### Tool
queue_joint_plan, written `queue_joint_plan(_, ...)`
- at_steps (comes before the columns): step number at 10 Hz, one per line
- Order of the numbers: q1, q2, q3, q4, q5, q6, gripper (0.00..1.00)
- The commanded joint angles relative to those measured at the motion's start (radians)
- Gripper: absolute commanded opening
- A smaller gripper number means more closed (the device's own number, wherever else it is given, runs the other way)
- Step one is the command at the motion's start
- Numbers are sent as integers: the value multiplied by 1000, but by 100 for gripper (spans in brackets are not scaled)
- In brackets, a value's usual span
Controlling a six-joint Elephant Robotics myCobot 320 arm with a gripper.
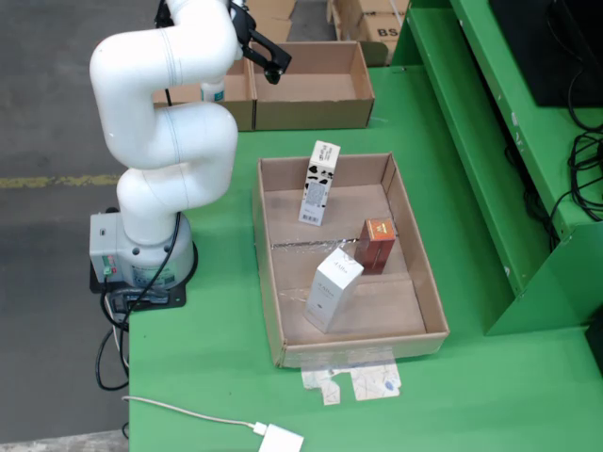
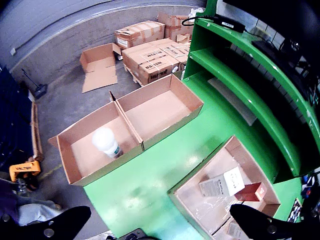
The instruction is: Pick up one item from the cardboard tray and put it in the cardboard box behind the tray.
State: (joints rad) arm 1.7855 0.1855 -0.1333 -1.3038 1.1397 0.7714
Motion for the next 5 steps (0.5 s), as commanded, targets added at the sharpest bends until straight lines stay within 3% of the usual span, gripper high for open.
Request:
queue_joint_plan(1,-1391,-935,1360,-248,318,-1289,100)
queue_joint_plan(2,-1391,-935,1360,-248,318,-1289,100)
queue_joint_plan(5,-1924,-1077,1080,158,556,-1703,100)
